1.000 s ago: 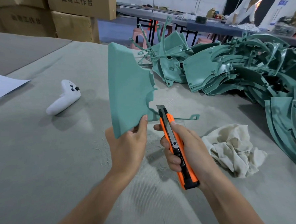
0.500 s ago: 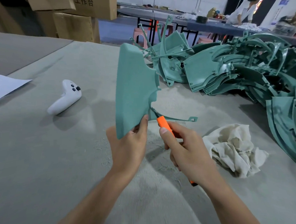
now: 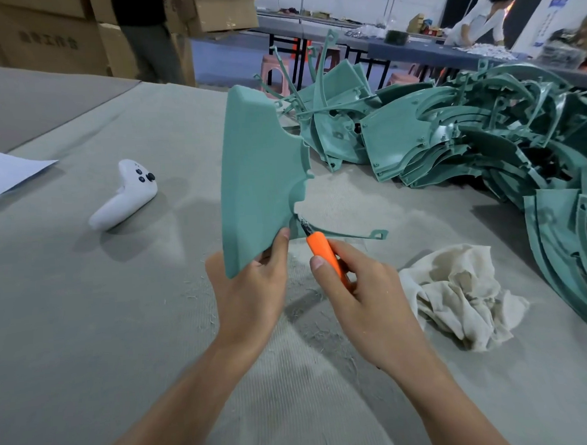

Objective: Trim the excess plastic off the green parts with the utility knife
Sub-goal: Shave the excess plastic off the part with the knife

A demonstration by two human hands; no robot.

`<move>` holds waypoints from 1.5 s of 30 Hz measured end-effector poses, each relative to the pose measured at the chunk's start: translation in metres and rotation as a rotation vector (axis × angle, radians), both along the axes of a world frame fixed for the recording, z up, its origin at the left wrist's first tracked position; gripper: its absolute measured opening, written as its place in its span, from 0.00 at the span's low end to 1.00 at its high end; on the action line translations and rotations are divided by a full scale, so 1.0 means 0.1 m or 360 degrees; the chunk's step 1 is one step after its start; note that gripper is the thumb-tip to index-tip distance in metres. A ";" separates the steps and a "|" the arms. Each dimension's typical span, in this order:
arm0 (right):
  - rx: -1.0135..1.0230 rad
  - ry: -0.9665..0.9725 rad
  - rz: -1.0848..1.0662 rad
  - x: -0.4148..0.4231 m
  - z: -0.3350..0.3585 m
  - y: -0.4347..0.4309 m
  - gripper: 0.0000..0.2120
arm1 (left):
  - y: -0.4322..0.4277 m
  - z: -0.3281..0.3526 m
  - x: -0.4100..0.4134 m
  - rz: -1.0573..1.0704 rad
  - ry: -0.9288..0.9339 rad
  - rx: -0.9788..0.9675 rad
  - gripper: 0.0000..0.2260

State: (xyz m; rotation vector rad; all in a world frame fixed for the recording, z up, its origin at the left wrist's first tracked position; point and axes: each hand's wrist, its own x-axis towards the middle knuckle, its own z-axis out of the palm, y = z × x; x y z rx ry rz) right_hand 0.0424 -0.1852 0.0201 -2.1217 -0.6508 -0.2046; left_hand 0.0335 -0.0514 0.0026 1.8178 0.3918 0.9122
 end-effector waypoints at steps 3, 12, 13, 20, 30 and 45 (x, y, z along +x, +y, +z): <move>-0.0001 -0.0002 -0.0009 0.00 0.00 0.00 0.09 | 0.00 0.00 0.00 0.0011 0.0004 0.0037 0.13; -0.0023 0.0015 -0.0090 0.01 -0.02 0.00 0.11 | 0.01 -0.02 0.02 0.0029 0.0056 0.0086 0.15; -0.0029 0.0009 -0.0098 0.00 -0.02 0.00 0.11 | 0.02 -0.02 0.03 0.0015 0.0058 0.0059 0.15; -0.0178 -0.0106 -0.0177 0.01 -0.05 0.03 0.12 | 0.04 -0.04 0.08 0.0004 0.0012 0.0066 0.15; -0.0573 -0.0224 -0.0320 -0.03 -0.01 0.05 0.20 | 0.05 -0.07 0.10 0.0009 -0.0034 0.0135 0.16; -0.0260 0.0037 -0.0229 0.07 -0.06 0.08 0.17 | 0.01 -0.13 0.13 0.0030 -0.0038 0.0143 0.17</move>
